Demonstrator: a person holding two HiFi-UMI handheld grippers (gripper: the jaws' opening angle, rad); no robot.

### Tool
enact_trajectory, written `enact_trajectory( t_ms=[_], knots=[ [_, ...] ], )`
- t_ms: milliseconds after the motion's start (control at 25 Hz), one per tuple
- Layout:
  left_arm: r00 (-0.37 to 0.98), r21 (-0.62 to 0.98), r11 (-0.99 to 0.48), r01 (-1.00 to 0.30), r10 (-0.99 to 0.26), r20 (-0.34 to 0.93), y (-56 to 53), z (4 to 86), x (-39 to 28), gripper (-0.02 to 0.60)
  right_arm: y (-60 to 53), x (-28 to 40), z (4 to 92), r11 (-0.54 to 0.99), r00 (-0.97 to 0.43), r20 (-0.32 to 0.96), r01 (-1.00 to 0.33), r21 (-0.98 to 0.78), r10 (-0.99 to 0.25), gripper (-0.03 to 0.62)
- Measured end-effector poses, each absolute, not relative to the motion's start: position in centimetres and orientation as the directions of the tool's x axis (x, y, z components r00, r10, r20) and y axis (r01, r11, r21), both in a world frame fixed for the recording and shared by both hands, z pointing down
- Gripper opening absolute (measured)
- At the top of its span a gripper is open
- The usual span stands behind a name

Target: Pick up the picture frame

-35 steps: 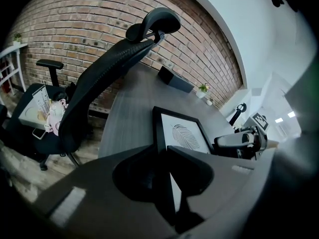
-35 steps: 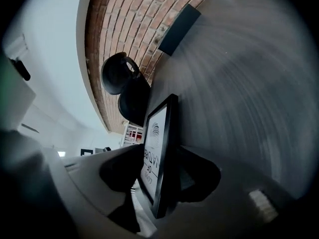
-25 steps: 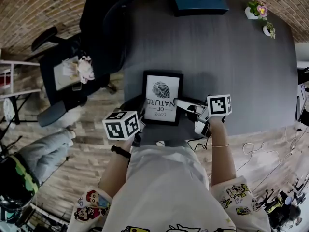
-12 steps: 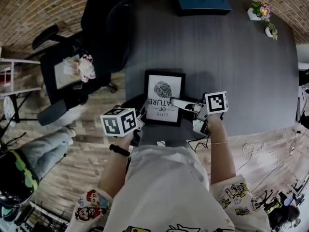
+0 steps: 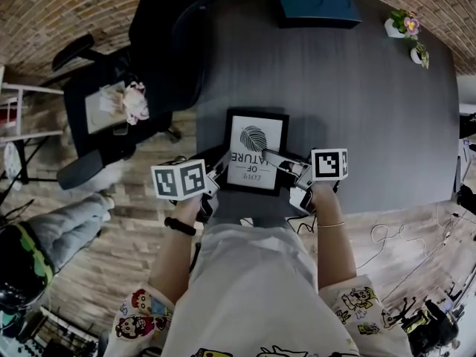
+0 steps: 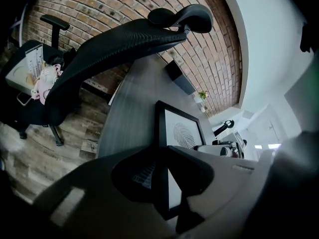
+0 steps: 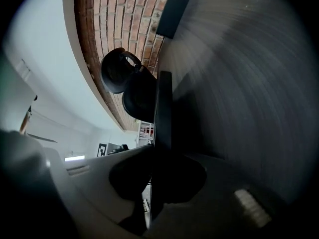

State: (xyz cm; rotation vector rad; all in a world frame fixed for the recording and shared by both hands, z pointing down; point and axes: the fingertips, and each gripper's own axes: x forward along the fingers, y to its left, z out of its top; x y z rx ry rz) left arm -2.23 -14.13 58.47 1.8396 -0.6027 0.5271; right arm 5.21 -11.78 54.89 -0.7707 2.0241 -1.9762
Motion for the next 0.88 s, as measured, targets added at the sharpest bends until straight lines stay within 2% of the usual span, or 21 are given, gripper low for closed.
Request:
enact_trajectory(
  t_ms=[160,520,800,880],
  knots=[
    [0.773,0.718,-0.295,-0.63,-0.154,0.615,-14.1,58.5,-2.1,0.086,-11.7,5.9,55.5,-0.051,-0.82,0.241,-0.251,-0.967,-0.52,0.023],
    [0.762,0.702,-0.302,-0.645,-0.179,0.623,-14.2,58.4,-2.0,0.087,-12.0,5.8,54.5,-0.018,-0.813,0.176,-0.2,-0.98,-0.555,0.015],
    [0.758,0.686,-0.325,-0.651,-0.221,0.614,-14.2,58.2,-2.1,0.092,-11.5,6.3,55.1,-0.051,-0.792,0.253,-0.271,-0.961,-0.556,0.015],
    [0.758,0.687,-0.322,-0.651,-0.233,0.609,-14.3,57.9,-2.3,0.095,-11.7,5.8,54.2,-0.024,-0.798,0.224,-0.255,-0.967,-0.559,0.015]
  ],
)
